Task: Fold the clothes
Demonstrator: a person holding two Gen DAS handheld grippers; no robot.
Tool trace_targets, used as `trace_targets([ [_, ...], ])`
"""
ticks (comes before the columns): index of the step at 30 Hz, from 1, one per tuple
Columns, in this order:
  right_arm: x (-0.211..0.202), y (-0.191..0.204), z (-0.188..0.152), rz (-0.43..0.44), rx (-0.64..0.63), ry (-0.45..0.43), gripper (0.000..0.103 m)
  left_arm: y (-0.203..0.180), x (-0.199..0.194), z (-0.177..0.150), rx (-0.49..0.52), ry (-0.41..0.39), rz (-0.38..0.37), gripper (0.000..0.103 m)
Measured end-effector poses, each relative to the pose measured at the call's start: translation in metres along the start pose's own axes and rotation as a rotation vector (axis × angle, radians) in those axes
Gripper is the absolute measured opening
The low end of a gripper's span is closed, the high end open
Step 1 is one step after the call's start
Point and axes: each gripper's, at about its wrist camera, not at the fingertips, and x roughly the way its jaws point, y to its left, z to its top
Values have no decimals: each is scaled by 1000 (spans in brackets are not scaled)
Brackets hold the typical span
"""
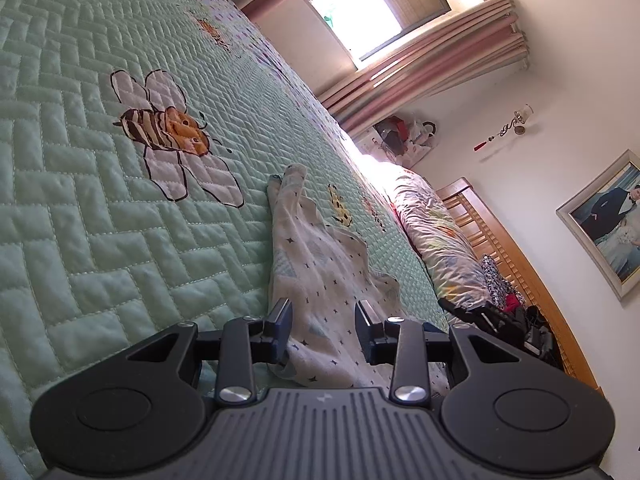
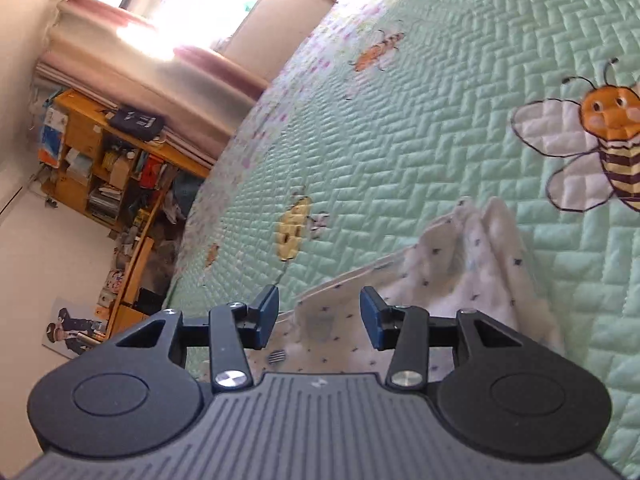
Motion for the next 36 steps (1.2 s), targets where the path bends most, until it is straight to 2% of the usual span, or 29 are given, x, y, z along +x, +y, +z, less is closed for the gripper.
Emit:
trace_targets([
  [2, -5, -18, 18, -105, 23, -79, 47, 1, 0, 1, 0, -1, -1, 38],
  [3, -10, -27, 23, -125, 52, -118, 47, 1, 0, 1, -2, -1, -2, 38],
  [5, -20, -32, 19, -47, 82, -134, 47, 3, 1, 1, -6, 0, -3, 38],
  [8, -19, -22, -2, 62, 47, -93, 48, 4, 1, 1, -6, 1, -4, 38],
  [10, -10, -22, -6, 78, 36, -69, 49, 4, 1, 0, -5, 1, -3, 38],
  [12, -1, -31, 6, -34, 0, -85, 46, 5, 1, 0, -9, 0, -6, 38],
  [13, -3, -38, 12, -91, -5, -110, 40, 5, 1, 0, -12, 0, -7, 38],
  [14, -11, -44, 16, -105, 16, -137, 36, 6, 1, 1, -15, 0, -9, 38],
  [17, -38, -42, 5, 20, 42, -156, 43, 7, 1, 1, -20, 0, -12, 38],
  [18, -43, -37, -6, 61, 32, -132, 49, 7, 1, 1, -19, -1, -12, 38],
  [20, -48, -32, -31, 126, 13, -58, 54, 6, 2, 1, -16, -1, -10, 39],
  [22, -48, -37, -49, 125, 7, 21, 53, 6, 1, 1, -18, -4, -11, 39],
  [23, -52, -45, -51, 97, 4, 24, 47, 7, 0, 1, -19, -6, -12, 39],
  [24, -59, -55, -51, 75, 19, 9, 27, 7, 0, 1, -21, -8, -13, 39],
  [25, -70, -65, -50, 50, 52, -18, 21, 7, 0, 1, -22, -8, -14, 39],
  [27, -98, -70, -55, 19, 86, -112, 32, 8, 0, 1, -21, -9, -13, 39],
  [28, -108, -65, -62, 54, 64, -133, 35, 7, 0, 1, -19, -9, -12, 39],
  [30, -110, -50, -82, 160, 26, -96, 49, 7, 0, 1, -16, -9, -12, 40],
  [31, -108, -45, -91, 185, 16, -70, 51, 8, 0, 1, -15, -9, -12, 40],
  [34, -100, -49, -110, 151, 12, -11, 51, 10, -1, 1, -25, -13, -17, 40],
  [35, -104, -64, -111, 115, 34, -32, 40, 11, -1, 1, -31, -14, -19, 40],
  [36, -111, -81, -110, 101, 93, -65, 17, 11, -2, 1, -36, -16, -21, 40],
])
